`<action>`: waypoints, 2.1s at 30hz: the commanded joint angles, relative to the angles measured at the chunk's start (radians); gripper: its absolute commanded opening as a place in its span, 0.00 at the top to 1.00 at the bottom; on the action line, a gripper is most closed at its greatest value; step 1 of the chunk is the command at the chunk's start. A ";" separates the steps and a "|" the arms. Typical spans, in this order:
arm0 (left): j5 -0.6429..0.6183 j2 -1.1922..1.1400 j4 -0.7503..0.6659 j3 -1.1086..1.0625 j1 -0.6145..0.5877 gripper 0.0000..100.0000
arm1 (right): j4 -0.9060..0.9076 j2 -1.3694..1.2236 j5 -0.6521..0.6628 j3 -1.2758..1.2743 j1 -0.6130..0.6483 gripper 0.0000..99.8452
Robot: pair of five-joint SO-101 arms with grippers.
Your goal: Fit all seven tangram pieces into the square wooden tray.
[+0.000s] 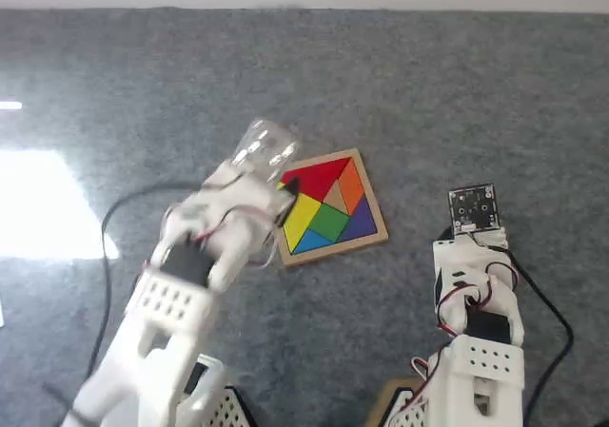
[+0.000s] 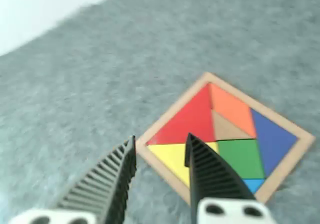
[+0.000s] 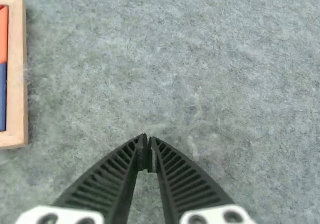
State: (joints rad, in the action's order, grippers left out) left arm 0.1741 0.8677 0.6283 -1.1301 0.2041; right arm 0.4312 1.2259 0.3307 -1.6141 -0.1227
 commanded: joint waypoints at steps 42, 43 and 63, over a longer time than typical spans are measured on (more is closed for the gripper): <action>0.021 0.718 0.342 -0.559 -0.152 0.85 | 0.091 0.022 -0.288 -0.064 -0.005 0.99; 0.021 0.718 0.339 -0.559 -0.209 0.85 | 0.091 0.022 -0.288 -0.064 -0.005 0.99; 0.020 0.718 0.336 -0.559 -0.379 0.85 | 0.091 0.022 -0.288 -0.064 -0.005 0.99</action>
State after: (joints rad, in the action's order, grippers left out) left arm 0.1803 1.5689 0.9643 -1.6978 -0.1688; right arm 0.5247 1.2290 0.0529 -1.6663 -0.1197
